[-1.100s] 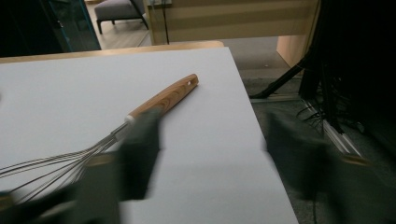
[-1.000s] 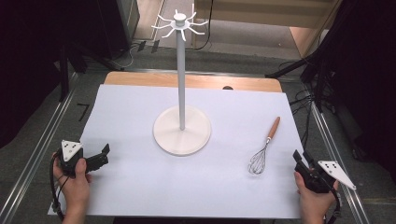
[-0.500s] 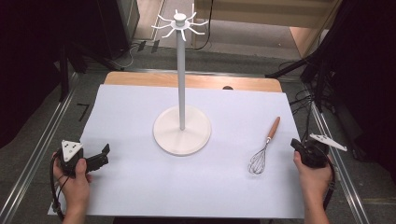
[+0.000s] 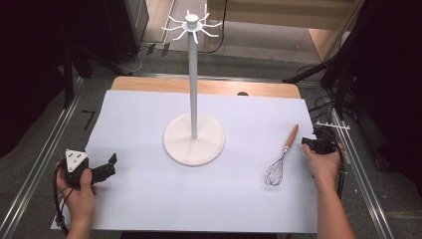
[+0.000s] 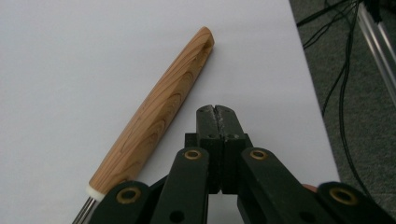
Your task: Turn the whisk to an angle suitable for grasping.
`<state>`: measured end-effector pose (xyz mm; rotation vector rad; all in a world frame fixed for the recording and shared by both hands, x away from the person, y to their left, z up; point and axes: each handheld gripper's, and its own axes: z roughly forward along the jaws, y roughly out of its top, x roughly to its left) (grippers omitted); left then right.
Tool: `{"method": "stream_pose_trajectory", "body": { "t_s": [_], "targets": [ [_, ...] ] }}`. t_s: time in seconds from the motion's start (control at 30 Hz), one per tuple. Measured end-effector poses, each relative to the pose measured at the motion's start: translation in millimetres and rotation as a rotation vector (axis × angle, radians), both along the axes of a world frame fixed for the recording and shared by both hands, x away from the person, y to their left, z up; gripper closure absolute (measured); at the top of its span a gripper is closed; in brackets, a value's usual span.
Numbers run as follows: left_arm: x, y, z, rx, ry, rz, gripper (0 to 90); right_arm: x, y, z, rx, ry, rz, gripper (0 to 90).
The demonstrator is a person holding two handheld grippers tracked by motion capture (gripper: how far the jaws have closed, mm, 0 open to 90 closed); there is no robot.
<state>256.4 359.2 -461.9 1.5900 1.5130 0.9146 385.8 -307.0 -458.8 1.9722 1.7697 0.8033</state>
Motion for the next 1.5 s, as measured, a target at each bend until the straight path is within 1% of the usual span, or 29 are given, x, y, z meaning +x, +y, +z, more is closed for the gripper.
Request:
{"method": "stream_pose_trajectory", "body": {
  "t_s": [0.07, 0.13, 0.17, 0.23, 0.3, 0.33, 0.37, 0.5, 0.6, 0.67, 0.73, 0.8, 0.83, 0.87, 0.93, 1.0, 1.07, 1.1, 1.3, 1.33, 1.4, 1.43, 1.5],
  "targets": [
    [0.1, 0.1, 0.0, -0.001, 0.002, 0.001, 0.7, 5.5, 1.3, -1.7, 0.008, 0.013, 0.003, 90.0],
    [0.1, 0.2, 0.0, -0.002, 0.001, 0.000, 0.7, 7.9, 1.9, -2.5, 0.010, 0.012, 0.004, 90.0],
    [0.1, 0.2, 0.0, -0.002, 0.001, 0.000, 0.7, 12.4, 5.2, -3.7, 0.018, 0.022, 0.004, 90.0],
    [0.0, 0.3, 0.1, -0.003, 0.003, -0.001, 0.7, 14.7, 6.5, -4.7, 0.012, 0.020, 0.010, 90.0],
    [0.0, 0.5, 0.1, -0.003, 0.004, -0.001, 0.6, 20.4, 8.8, -8.3, 0.014, 0.043, -0.009, 90.0],
    [0.0, 0.5, 0.2, -0.004, 0.003, -0.001, 0.6, 20.4, 8.8, -8.3, 0.014, 0.043, -0.009, 90.0],
    [0.0, 0.6, 0.2, -0.004, 0.005, -0.001, 0.7, 24.1, 9.2, -11.5, 0.009, 0.051, -0.010, 90.0],
    [0.1, 0.7, 0.2, -0.005, 0.006, -0.001, 0.7, 28.0, 10.4, -11.6, 0.021, 0.049, -0.012, 90.0],
    [0.2, 0.8, 0.2, -0.006, 0.006, -0.001, 0.7, 31.7, 12.3, -11.4, 0.007, 0.049, 0.005, 90.0],
    [0.1, 0.8, 0.2, -0.006, 0.006, -0.001, 0.7, 33.9, 12.6, -11.8, 0.013, 0.046, 0.002, 90.0],
    [0.1, 0.8, 0.2, -0.006, 0.006, -0.001, 0.6, 35.4, 13.2, -11.5, 0.024, 0.053, -0.003, 90.0],
    [0.2, 0.7, 0.2, -0.006, 0.006, -0.001, 0.6, 37.5, 15.2, -11.1, 0.014, 0.053, 0.012, 90.0],
    [0.1, 0.8, 0.2, -0.006, 0.007, -0.002, 0.7, 39.5, 18.8, -10.4, 0.007, 0.054, 0.036, 90.0],
    [0.1, 0.8, 0.2, -0.006, 0.007, -0.002, 0.6, 39.5, 18.8, -10.4, 0.007, 0.054, 0.036, 90.0],
    [0.2, 0.7, 0.2, -0.006, 0.006, -0.001, 0.7, 41.3, 23.4, -9.9, 0.000, 0.040, 0.071, 90.0],
    [0.1, 0.7, 0.2, -0.005, 0.006, -0.001, 0.7, 43.9, 29.3, -10.5, -0.011, 0.037, 0.096, 90.0],
    [0.2, 0.7, 0.2, -0.006, 0.006, -0.001, 0.7, 45.8, 32.8, -11.7, -0.022, 0.030, 0.102, 90.0],
    [0.2, 0.8, 0.2, -0.006, 0.006, -0.001, 0.6, 46.9, 34.6, -11.4, -0.017, 0.030, 0.096, 90.0],
    [0.3, 0.9, 0.3, -0.007, 0.009, -0.001, 0.6, 52.1, 46.3, -11.5, -0.027, 0.020, 0.142, 90.0],
    [0.3, 0.9, 0.3, -0.008, 0.008, 0.000, 0.7, 52.8, 49.0, -11.5, -0.036, 0.017, 0.143, 90.0],
    [0.3, 0.9, 0.3, -0.009, 0.008, 0.000, 0.7, 54.0, 52.6, -11.6, -0.029, 0.014, 0.145, 90.0],
    [0.3, 1.0, 0.3, -0.009, 0.008, 0.000, 0.7, 54.7, 55.5, -11.8, -0.034, 0.010, 0.144, 90.0],
    [0.3, 1.0, 0.2, -0.011, 0.008, 0.000, 0.7, 54.8, 55.8, -11.8, -0.030, 0.009, 0.138, 90.0]
  ]
}}
